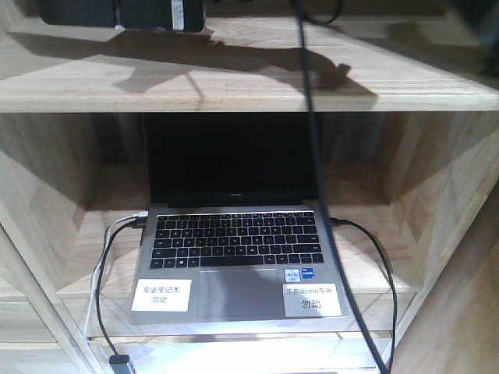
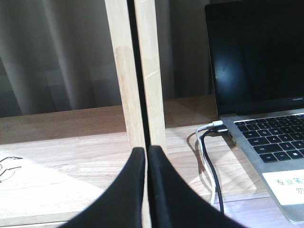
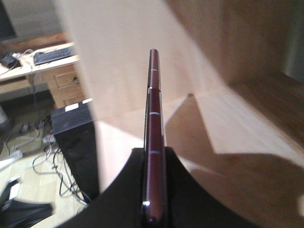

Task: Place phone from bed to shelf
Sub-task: 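Lower the phone onto the upper shelf with the right gripper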

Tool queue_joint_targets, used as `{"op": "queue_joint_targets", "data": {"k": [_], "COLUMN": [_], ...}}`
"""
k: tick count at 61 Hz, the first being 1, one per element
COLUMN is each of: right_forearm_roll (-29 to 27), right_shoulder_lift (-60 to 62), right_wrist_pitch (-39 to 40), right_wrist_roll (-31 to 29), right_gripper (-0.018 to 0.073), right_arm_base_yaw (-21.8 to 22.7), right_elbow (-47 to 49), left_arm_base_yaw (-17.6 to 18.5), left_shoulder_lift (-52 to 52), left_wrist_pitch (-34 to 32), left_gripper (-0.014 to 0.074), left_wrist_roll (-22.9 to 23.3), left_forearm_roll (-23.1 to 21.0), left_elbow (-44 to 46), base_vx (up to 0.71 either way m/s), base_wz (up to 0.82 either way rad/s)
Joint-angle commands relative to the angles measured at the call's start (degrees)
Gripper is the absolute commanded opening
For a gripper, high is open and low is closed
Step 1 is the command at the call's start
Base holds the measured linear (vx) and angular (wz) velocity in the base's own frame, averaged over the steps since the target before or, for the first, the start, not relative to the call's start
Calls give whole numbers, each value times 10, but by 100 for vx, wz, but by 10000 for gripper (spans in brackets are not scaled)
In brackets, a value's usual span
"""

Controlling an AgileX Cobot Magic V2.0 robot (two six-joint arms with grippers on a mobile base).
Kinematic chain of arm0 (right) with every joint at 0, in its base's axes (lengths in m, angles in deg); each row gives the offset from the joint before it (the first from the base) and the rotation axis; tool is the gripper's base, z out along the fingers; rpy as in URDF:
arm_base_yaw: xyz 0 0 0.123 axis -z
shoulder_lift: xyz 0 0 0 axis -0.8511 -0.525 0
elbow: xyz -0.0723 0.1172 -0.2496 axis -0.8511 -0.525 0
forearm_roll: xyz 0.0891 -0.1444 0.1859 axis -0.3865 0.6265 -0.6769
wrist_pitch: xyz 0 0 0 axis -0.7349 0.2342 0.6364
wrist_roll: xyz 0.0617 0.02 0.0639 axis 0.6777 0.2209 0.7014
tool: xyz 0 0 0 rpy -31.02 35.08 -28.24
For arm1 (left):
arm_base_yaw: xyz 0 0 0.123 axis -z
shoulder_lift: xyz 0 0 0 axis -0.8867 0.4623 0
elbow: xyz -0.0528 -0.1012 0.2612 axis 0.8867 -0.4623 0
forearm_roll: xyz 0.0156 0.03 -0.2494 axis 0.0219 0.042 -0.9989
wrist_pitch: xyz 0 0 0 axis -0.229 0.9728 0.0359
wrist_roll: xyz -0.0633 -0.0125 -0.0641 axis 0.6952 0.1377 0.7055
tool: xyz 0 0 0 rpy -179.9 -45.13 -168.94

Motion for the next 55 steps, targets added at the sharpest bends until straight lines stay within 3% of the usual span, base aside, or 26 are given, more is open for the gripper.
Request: {"op": "queue_joint_targets", "data": {"k": [1, 37, 46, 55], "right_forearm_roll": [-41, -26, -24, -23], "right_shoulder_lift": [13, -32, -32, -32], "right_wrist_pitch": [49, 89, 99, 109], "right_wrist_roll": [-2, -1, -1, -1], "right_gripper": [-1, 17, 76, 213], "right_arm_base_yaw": [0, 0, 0, 0], "right_elbow": [21, 21, 21, 21], "left_arm_base_yaw": [1, 1, 1, 1], "left_shoulder_lift": [-6, -6, -6, -6], "left_wrist_pitch": [-42, -42, -42, -42], "left_gripper": [1, 1, 1, 1], "left_wrist_roll": [2, 2, 2, 2], "left_forearm_roll": [-3, -3, -3, -3], "left_elbow": [15, 15, 15, 15], "base_vx": [0, 0, 0, 0], "base_wz": [0, 0, 0, 0]}}
